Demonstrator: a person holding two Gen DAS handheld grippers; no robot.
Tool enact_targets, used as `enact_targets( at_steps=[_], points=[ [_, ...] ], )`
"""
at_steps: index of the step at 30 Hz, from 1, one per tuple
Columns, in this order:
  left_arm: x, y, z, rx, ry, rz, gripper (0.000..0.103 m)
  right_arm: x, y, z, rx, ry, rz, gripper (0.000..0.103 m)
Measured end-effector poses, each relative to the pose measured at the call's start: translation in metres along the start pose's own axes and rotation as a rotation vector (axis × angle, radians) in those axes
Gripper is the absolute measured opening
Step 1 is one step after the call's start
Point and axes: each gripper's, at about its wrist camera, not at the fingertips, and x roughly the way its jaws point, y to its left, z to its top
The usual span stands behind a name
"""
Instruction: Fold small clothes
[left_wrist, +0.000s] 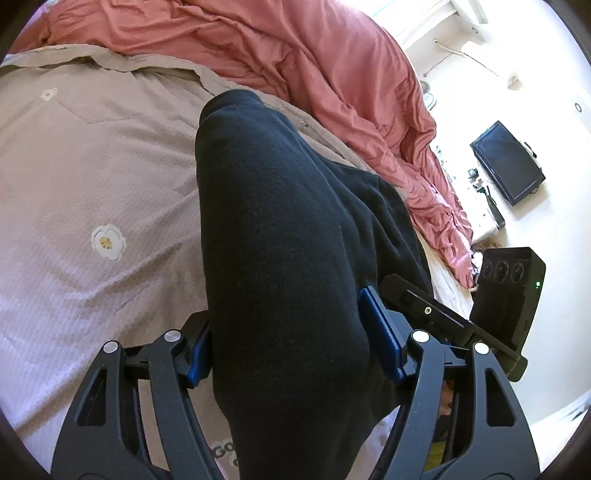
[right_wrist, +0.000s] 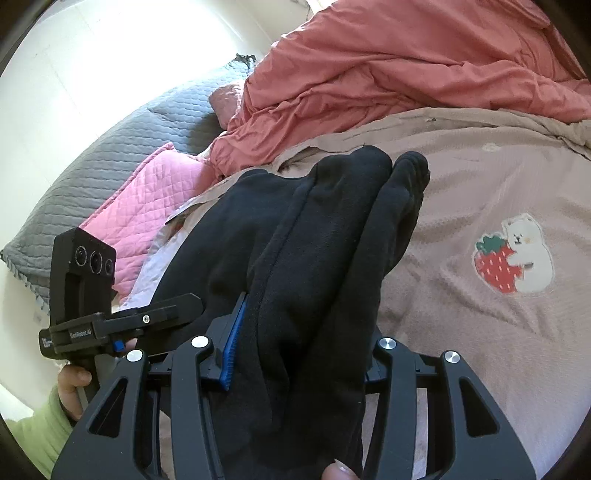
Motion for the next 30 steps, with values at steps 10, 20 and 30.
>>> enact_targets(
  at_steps=[10,20,30],
  points=[
    [0.007,0.015,-0.030,-0.002,0.024,0.036,0.062,0.015,-0.001,-0.035,0.019,0.044,-0.036,0.045],
    [0.017,0.040,-0.043,-0.039,0.037,0.050,0.063,0.031,-0.003,-0.047,-0.004,0.068,-0.123,0.047],
    [0.013,0.040,-0.045,-0.008,0.031,0.103,0.071,0.042,-0.016,-0.054,0.066,0.096,-0.210,0.077]
  ],
)
